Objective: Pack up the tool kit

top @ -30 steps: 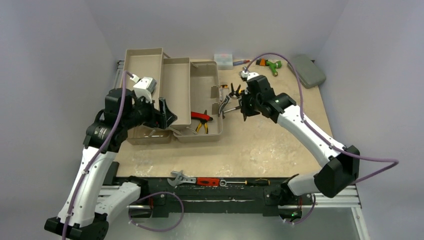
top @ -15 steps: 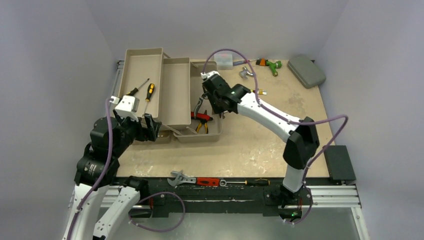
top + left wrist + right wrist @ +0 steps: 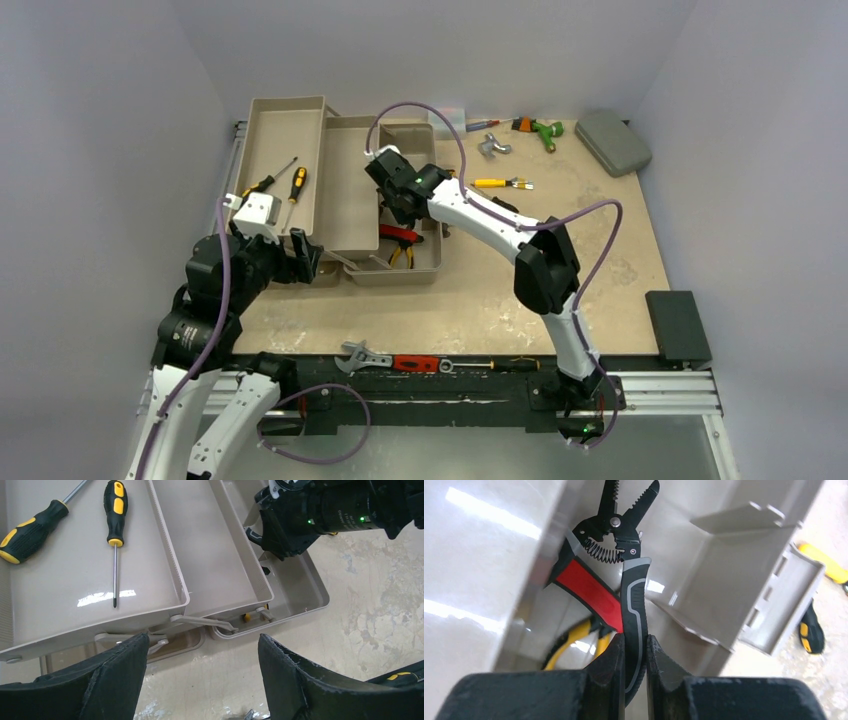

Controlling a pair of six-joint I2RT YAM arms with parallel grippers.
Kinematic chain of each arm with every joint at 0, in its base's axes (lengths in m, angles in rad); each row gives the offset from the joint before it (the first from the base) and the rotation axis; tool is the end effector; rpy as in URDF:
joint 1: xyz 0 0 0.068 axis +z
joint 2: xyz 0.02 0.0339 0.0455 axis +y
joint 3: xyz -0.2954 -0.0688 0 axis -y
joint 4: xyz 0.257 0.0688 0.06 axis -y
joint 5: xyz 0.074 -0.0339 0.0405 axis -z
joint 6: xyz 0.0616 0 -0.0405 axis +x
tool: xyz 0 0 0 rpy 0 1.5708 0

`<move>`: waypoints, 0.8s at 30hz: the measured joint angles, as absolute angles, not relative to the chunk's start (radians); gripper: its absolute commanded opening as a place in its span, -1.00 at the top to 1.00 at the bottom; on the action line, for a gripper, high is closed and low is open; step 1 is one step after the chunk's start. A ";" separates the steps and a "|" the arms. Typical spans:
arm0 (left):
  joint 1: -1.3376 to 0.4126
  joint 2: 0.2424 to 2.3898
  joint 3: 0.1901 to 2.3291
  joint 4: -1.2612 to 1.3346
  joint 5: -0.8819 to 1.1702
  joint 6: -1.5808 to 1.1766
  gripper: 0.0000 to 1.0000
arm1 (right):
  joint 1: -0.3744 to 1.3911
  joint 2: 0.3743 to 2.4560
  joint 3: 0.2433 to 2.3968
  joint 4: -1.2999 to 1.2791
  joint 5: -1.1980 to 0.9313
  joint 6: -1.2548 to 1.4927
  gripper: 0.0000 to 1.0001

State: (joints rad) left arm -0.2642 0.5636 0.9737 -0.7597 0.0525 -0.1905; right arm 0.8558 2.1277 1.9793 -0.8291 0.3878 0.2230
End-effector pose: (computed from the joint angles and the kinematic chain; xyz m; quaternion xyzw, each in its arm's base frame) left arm 0.1047 -0.0317 0.3824 0.0452 0.8179 -0.1501 0.5536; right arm 0.3536 0.3717 0.2770 -0.2385 0.9093 -0.0108 0.3408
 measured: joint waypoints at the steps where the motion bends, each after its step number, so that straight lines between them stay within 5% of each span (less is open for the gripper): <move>1: -0.264 0.564 0.973 -0.759 0.052 -0.191 -0.53 | 0.858 2.143 1.995 -0.820 0.382 0.222 1.00; 13: -0.264 0.577 0.970 -0.756 0.052 -0.191 -0.53 | 0.861 2.220 2.093 -0.703 0.435 0.196 0.99; 16: -0.264 0.585 0.968 -0.756 0.051 -0.191 -0.53 | 0.849 2.220 2.093 -0.661 0.454 0.196 0.12; 24: -0.264 0.604 0.968 -0.756 0.049 -0.191 -0.52 | 0.758 2.173 2.023 -0.559 0.318 0.238 -0.02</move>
State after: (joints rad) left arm -0.2642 0.6037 0.9684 -0.7563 0.0494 -0.1905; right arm 0.7578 2.1727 2.0228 -0.5594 0.3183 0.2379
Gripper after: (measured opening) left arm 0.766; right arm 0.507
